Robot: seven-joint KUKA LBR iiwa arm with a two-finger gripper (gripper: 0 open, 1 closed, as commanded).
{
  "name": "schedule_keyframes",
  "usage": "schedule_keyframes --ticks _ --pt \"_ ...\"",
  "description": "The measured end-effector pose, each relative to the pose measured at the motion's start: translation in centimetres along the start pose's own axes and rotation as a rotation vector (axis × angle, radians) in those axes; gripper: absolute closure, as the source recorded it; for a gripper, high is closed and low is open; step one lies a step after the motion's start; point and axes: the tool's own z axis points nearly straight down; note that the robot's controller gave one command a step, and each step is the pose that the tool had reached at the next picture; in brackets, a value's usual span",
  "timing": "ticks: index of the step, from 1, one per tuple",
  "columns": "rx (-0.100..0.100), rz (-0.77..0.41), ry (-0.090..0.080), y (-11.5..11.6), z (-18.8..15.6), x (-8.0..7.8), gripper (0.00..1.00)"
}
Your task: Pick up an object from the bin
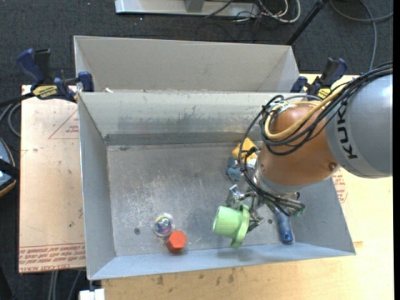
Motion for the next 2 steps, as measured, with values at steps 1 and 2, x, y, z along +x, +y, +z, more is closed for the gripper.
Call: schedule_keyframes --ticks 1,2 --pt "0.0 0.001 0.0 0.0 -3.1 -0.2 1.0" --pt "0.0 0.003 0.0 0.0 -5.3 -0.3 1.0"
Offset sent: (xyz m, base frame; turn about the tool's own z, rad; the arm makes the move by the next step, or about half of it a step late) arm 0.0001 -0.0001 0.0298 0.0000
